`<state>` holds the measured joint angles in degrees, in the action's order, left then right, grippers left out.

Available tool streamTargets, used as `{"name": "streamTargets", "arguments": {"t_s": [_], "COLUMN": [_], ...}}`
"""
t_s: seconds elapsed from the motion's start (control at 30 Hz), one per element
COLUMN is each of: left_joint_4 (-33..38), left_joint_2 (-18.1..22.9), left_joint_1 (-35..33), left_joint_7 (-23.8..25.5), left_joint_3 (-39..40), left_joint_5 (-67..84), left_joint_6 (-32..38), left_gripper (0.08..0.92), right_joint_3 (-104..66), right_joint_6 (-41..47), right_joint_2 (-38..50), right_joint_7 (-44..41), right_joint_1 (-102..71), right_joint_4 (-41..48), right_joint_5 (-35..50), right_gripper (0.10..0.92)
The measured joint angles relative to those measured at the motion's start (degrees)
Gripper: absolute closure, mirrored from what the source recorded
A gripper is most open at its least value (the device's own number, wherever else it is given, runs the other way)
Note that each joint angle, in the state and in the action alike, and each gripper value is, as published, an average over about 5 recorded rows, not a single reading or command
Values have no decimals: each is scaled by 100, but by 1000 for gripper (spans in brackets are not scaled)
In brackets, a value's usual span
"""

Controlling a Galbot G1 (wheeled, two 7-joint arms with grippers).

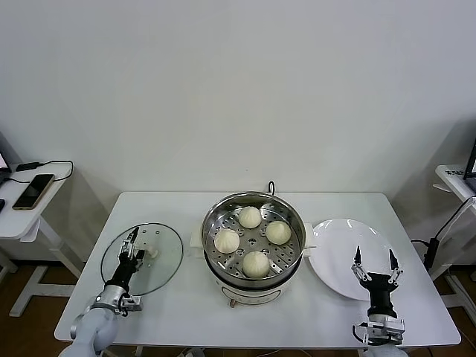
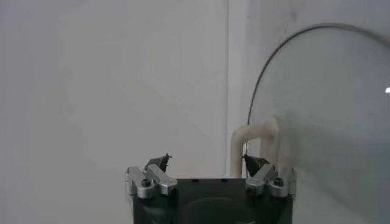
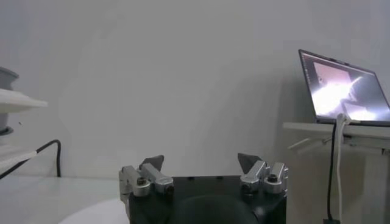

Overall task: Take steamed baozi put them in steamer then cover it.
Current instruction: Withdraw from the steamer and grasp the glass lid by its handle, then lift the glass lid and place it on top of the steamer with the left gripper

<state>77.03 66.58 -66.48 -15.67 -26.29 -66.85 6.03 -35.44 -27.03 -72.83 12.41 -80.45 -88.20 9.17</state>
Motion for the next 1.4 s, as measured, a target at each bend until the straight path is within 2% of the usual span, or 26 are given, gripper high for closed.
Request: {"name": "streamTargets", "arguments": {"t_s": [0.17,0.73,1.03,1.4], "left_joint_4": [-186,-275,501,2411], "left_joint_2": [1,-68,-224,-332], "left_joint_1": [114,158,-55,-181], "left_joint_7": [30,225,398,772], "left_joint_3": [31,-61,-231,-185], "left_joint_5": [-15,108,613,1296], "left_joint_6": [33,-132,-362,-1021], "left_gripper": [303,783,807,807], "right_joint_3": [-33,-12,19,30], "right_joint_6": [0,-23,-6,88], "right_joint_2": [-7,-53,-44,-17], "right_joint_7": [0,-12,-12,-12], "right_joint_1": [-11,12,43,82], "right_joint_4": [-27,-33,-110,-191], "right_joint_5": [-21,-103,-160,-197], "right_gripper": [203,203,203,203]}}
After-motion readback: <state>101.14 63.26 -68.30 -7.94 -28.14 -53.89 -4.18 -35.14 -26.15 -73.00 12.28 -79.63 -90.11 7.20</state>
